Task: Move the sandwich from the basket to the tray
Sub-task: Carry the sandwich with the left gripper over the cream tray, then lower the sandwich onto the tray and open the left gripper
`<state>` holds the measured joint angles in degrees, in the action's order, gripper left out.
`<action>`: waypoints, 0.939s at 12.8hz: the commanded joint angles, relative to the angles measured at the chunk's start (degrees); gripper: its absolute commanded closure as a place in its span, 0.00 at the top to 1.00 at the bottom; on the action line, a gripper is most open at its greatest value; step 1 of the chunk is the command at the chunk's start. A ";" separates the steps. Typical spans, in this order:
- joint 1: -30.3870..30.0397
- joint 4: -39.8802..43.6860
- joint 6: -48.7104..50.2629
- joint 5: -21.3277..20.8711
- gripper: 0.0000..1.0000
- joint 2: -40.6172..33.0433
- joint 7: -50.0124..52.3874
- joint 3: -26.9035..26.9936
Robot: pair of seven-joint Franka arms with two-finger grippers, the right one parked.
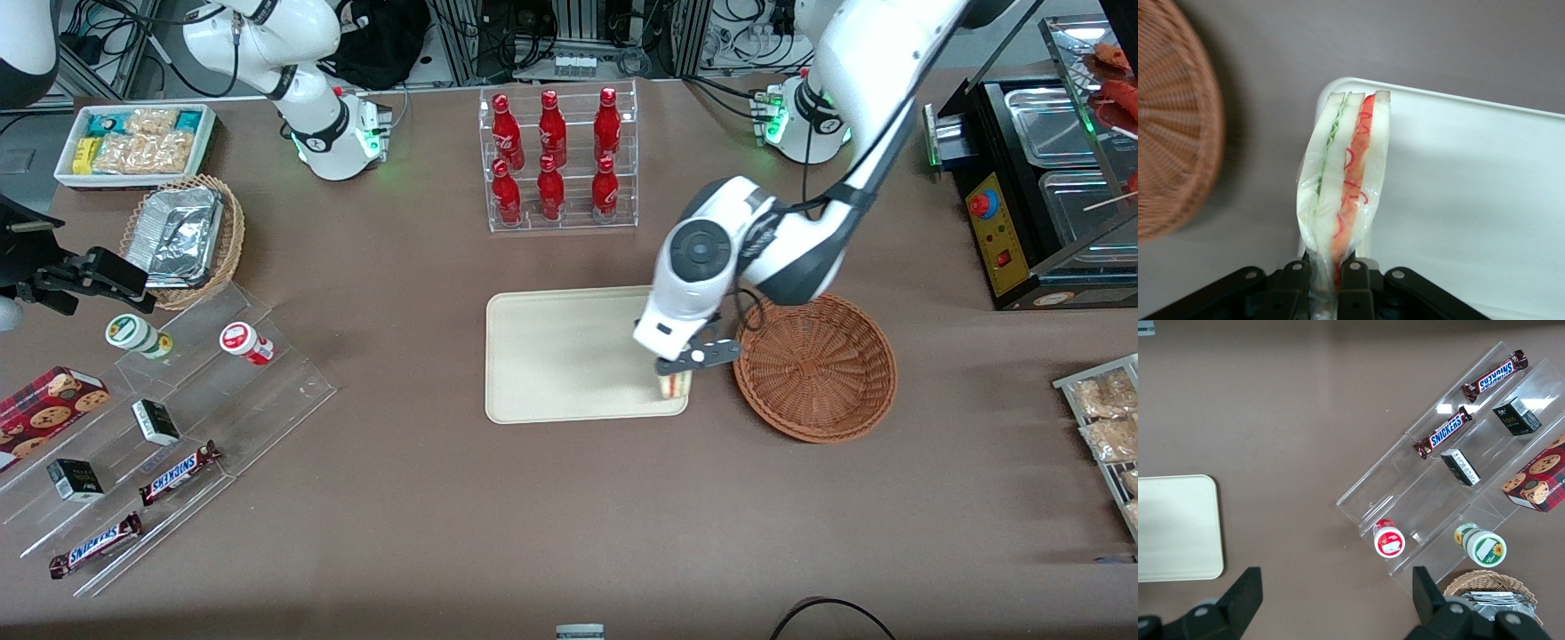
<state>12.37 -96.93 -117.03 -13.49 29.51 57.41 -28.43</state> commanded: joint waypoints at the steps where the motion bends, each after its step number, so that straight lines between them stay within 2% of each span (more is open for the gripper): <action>1: 4.31 7.71 1.10 -1.54 0.03 6.25 4.72 0.22; 4: 8.45 11.41 1.27 -2.23 0.03 9.34 7.45 1.09; 8: 11.53 13.78 1.36 -6.45 0.03 12.67 11.85 1.27; 12: 12.33 14.32 1.19 -6.55 0.03 14.87 11.76 1.36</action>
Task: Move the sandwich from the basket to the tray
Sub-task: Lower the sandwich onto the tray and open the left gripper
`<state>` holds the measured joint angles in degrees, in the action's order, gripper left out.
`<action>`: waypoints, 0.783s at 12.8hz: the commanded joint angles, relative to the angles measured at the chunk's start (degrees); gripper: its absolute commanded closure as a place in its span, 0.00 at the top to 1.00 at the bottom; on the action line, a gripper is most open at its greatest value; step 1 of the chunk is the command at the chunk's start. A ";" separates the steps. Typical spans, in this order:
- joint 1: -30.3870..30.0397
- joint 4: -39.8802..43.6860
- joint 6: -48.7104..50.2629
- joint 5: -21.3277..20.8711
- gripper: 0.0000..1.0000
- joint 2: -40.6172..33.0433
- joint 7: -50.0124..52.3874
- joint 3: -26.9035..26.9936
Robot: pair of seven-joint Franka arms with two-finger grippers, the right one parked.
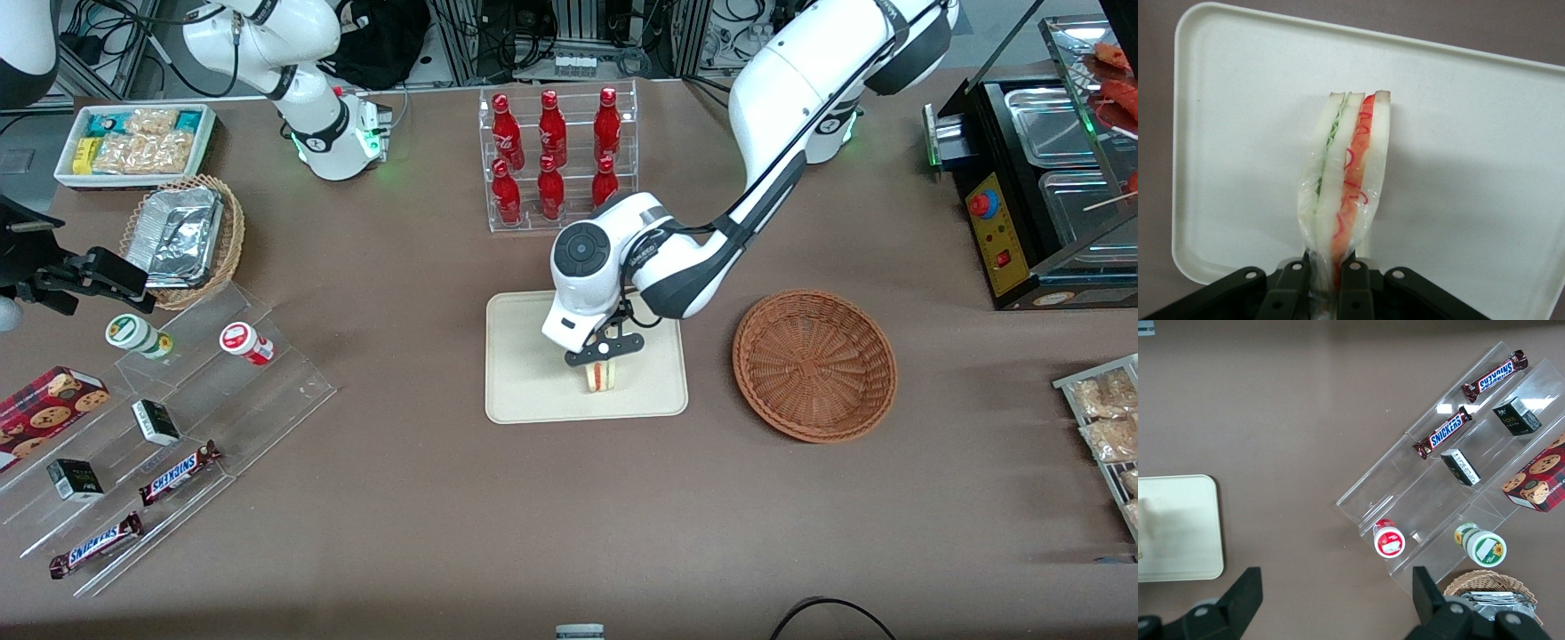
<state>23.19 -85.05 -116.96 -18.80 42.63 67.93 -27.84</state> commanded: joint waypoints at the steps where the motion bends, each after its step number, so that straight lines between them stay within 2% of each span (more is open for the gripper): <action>1: 1.50 2.78 1.12 -1.24 0.04 2.11 0.98 0.85; 3: 1.50 3.40 1.03 -2.56 0.09 3.07 1.15 0.77; 4: 1.50 3.40 0.94 -2.48 0.28 3.08 1.24 0.77; 5: 1.50 3.31 0.94 -2.47 0.88 3.08 0.72 0.77; 6: 1.50 3.31 0.94 -2.39 1.00 2.73 1.32 0.77; 10: 0.63 3.31 4.62 -2.56 1.00 -3.23 0.36 0.77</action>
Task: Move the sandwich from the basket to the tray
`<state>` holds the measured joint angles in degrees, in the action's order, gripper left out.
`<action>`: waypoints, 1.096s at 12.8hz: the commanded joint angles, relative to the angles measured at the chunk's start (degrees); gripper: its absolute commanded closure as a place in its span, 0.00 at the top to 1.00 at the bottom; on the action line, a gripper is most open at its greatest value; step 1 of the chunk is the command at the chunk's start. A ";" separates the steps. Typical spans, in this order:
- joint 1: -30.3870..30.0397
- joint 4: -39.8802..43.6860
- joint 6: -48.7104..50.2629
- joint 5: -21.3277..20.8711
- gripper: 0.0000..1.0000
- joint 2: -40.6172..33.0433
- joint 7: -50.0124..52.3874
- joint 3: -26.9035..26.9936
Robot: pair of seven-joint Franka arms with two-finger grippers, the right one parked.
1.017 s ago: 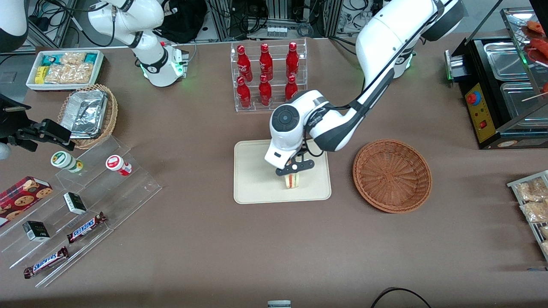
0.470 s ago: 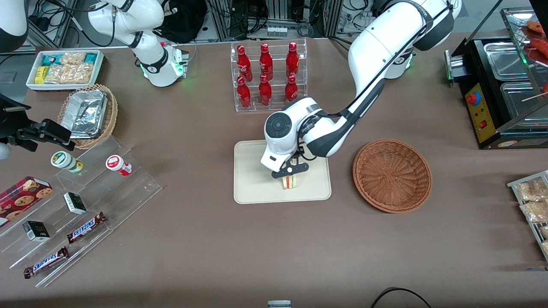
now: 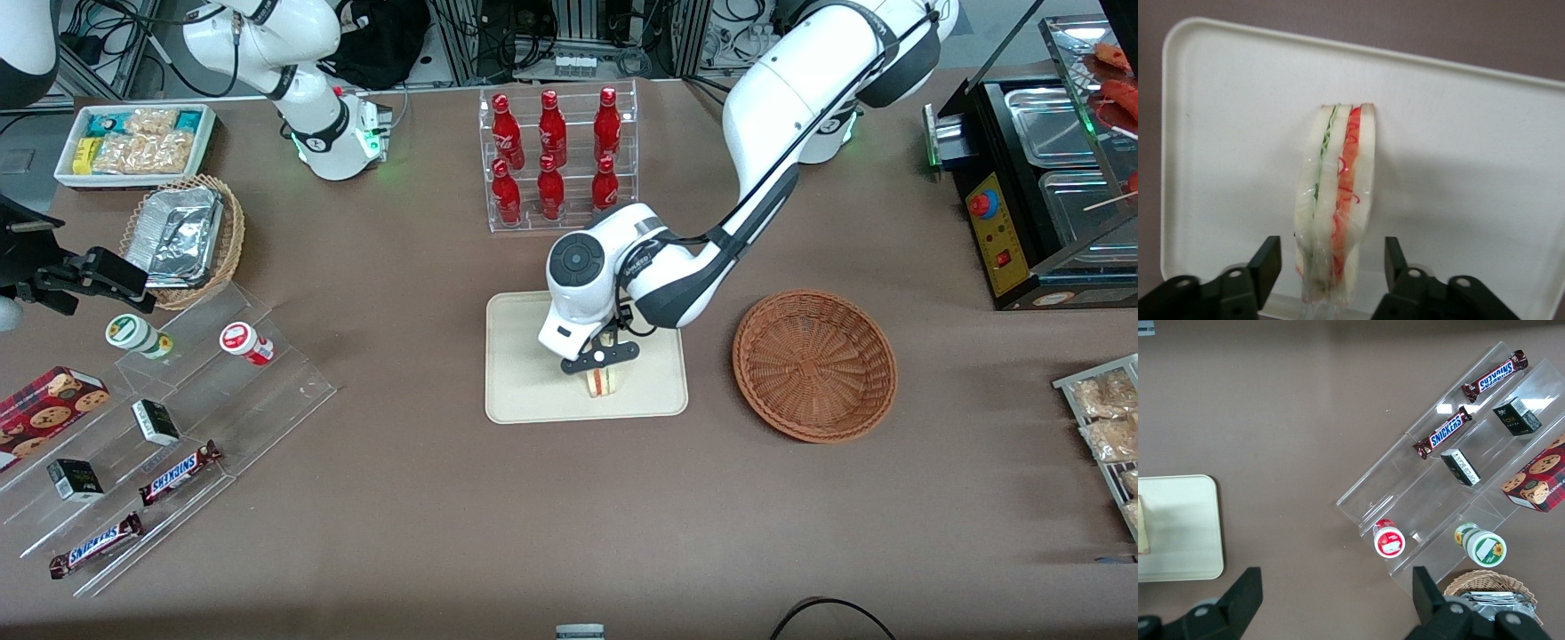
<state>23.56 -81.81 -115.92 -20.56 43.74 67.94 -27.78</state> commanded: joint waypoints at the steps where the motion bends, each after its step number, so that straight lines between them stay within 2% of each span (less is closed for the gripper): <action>1: -0.17 0.07 5.51 -0.88 1.00 -6.46 -0.26 0.79; 5: -3.69 -0.28 11.84 -0.18 1.00 -11.65 -2.64 0.70; 9: -10.53 -1.76 16.25 -0.09 1.00 -15.08 -2.90 0.62; 11: -14.48 -3.96 16.17 0.17 1.00 -17.02 -7.79 0.44; 14: -19.85 -7.04 16.25 2.80 1.00 -20.53 -14.30 0.44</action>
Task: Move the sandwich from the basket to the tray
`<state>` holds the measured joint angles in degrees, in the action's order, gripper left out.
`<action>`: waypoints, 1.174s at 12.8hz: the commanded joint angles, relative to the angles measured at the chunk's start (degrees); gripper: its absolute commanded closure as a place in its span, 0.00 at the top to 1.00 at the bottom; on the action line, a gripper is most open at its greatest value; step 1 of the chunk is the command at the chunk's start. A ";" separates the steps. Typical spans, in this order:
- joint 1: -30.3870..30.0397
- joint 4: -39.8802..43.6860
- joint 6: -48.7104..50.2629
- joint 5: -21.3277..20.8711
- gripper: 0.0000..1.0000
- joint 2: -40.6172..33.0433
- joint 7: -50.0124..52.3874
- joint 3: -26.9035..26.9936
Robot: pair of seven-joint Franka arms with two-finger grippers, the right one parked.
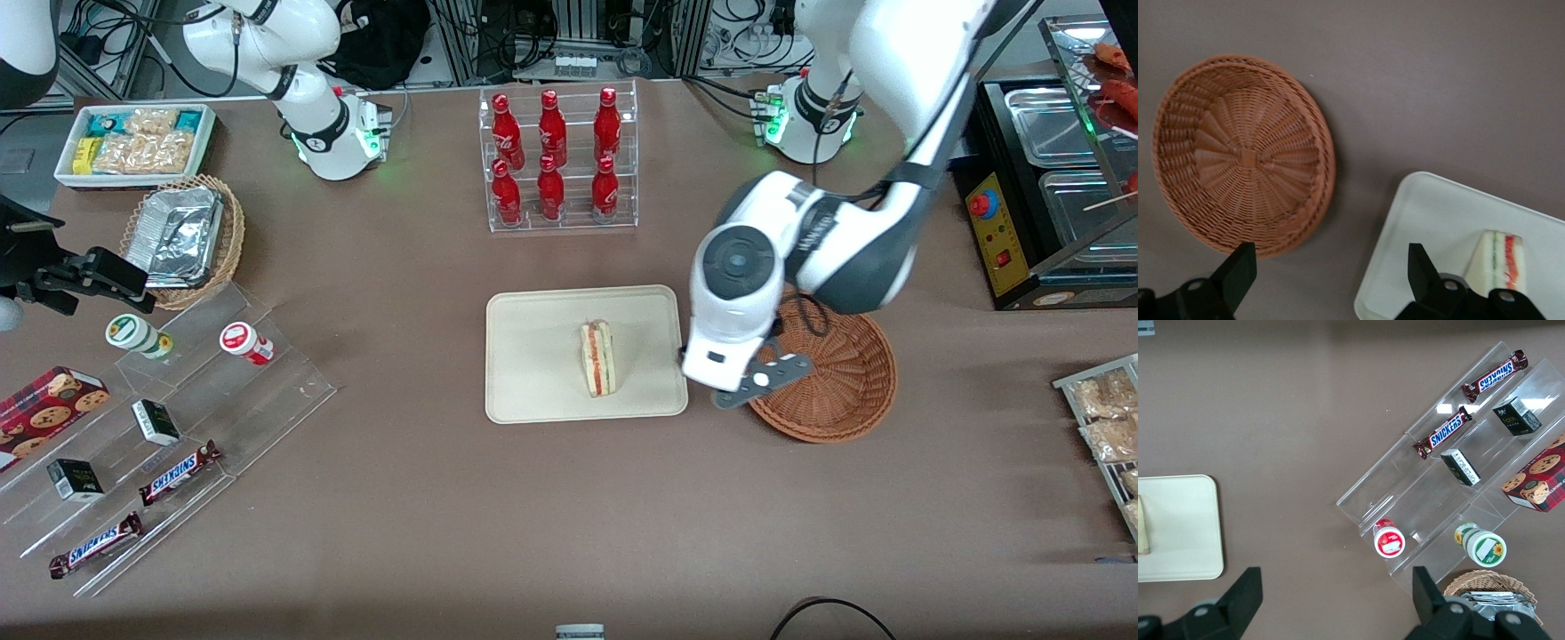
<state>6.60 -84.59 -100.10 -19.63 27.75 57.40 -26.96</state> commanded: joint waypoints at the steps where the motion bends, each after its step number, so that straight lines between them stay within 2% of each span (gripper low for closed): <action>1: -4.56 -5.92 0.43 2.58 1.00 -6.20 -6.31 -0.37; 3: -9.29 -10.39 0.43 3.89 1.00 -10.76 -11.67 -0.46; 5: -10.11 -14.00 0.70 7.40 1.00 -15.50 -17.03 0.32; 7: -9.94 -16.82 1.74 11.27 1.00 -19.65 -22.48 3.40; 12: -9.59 -16.48 10.53 18.30 1.00 -25.63 -37.06 9.89; 15: -8.27 -15.78 15.27 18.84 1.00 -28.09 -45.07 15.25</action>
<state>-3.09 -99.54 -87.06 -2.00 2.32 16.73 -14.97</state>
